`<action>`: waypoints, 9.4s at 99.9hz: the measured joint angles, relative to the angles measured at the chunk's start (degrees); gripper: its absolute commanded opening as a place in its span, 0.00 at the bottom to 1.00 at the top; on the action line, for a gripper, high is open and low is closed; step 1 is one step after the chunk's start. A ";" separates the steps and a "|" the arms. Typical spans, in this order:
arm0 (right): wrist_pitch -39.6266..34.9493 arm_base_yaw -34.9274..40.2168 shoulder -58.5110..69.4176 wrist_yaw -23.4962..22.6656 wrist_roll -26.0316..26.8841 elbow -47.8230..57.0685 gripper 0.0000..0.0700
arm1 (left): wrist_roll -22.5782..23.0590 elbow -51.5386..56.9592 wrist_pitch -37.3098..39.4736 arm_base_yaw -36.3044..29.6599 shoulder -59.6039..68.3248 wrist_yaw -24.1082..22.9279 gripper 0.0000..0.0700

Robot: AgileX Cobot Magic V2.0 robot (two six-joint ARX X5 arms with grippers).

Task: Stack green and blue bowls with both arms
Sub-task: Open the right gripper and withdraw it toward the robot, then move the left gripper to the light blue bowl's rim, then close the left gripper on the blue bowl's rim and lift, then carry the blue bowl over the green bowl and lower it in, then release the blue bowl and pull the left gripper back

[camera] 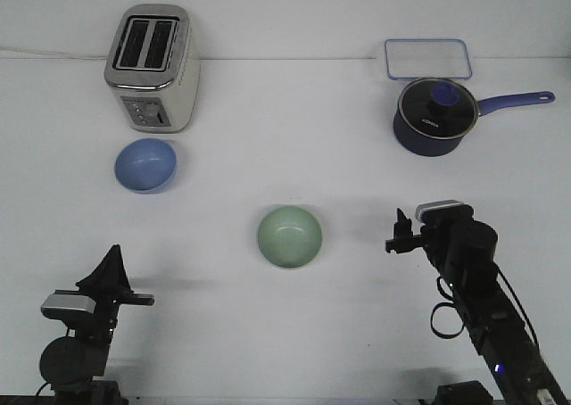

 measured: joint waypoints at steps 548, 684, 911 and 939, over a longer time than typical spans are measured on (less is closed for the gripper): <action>6.03 0.02 -17.99 1.46 -1.46 -11.63 0.64 | 2.89 88.41 -48.72 9.46 110.62 0.48 0.72; 6.03 0.02 -17.99 1.46 -1.46 -11.63 0.64 | 2.49 89.39 -50.56 9.64 108.74 6.75 0.01; 6.03 0.02 -17.99 1.49 -1.46 -11.63 0.64 | -0.50 89.31 -57.22 -29.90 105.90 18.58 0.62; 6.03 0.02 -17.99 1.49 -1.46 -11.63 0.64 | 0.98 89.26 -59.84 -27.08 100.80 16.13 0.62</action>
